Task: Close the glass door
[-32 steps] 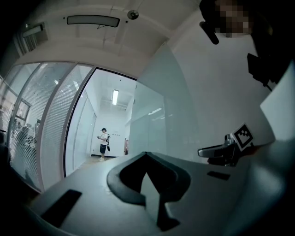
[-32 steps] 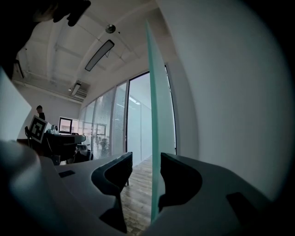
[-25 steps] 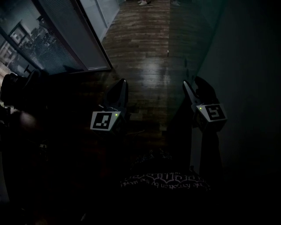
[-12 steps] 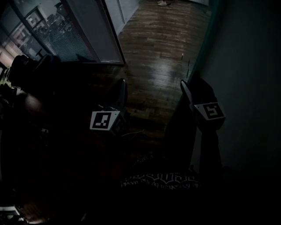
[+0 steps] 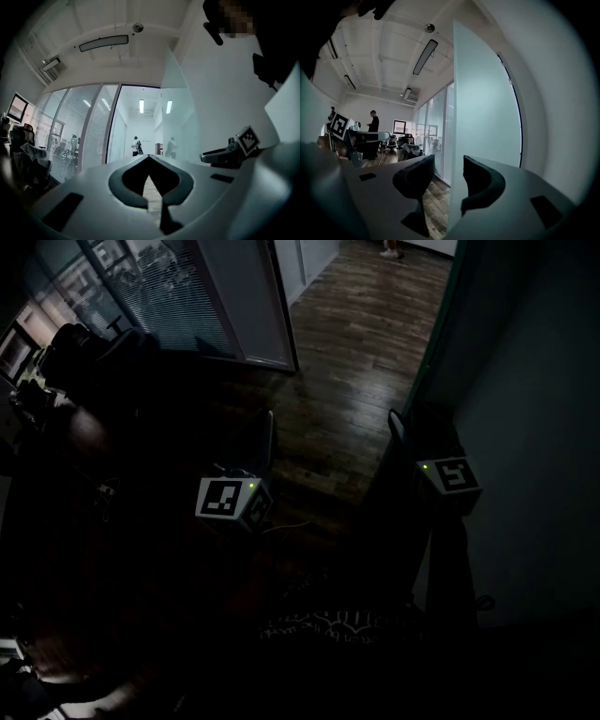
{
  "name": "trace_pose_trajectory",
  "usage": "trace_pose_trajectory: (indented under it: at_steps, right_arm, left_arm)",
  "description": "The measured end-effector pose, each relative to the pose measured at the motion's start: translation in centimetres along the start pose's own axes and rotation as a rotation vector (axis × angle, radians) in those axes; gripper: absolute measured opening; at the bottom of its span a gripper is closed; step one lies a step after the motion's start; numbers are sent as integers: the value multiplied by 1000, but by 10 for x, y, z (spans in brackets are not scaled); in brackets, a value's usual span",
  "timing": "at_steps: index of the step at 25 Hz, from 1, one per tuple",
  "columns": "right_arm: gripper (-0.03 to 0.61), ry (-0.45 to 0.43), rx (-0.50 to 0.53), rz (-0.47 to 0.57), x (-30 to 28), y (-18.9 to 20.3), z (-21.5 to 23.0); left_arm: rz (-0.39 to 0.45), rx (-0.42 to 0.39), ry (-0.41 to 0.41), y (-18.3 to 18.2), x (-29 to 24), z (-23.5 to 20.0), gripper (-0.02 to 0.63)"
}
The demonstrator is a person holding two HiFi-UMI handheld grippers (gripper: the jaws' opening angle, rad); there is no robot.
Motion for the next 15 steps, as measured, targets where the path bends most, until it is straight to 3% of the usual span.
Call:
trace_pose_trajectory:
  at_steps: [8,15]
  right_arm:
    - [175,59,-27,-5,-34,3,12]
    - [174,60,2,-2,-55,0,0]
  left_arm:
    - [6,-6,-5,-11,-10,-43,2]
    - [29,-12,18,-16,-22,-60,2]
Point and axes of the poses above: the fingertips, and each gripper's own axes: x backward along the fingers, z to its right, y out of its underside, the point moved 8 cm from there along x, backward along the fingers, and after that the axes turned 10 degrees about x, right-handed, at the moved point
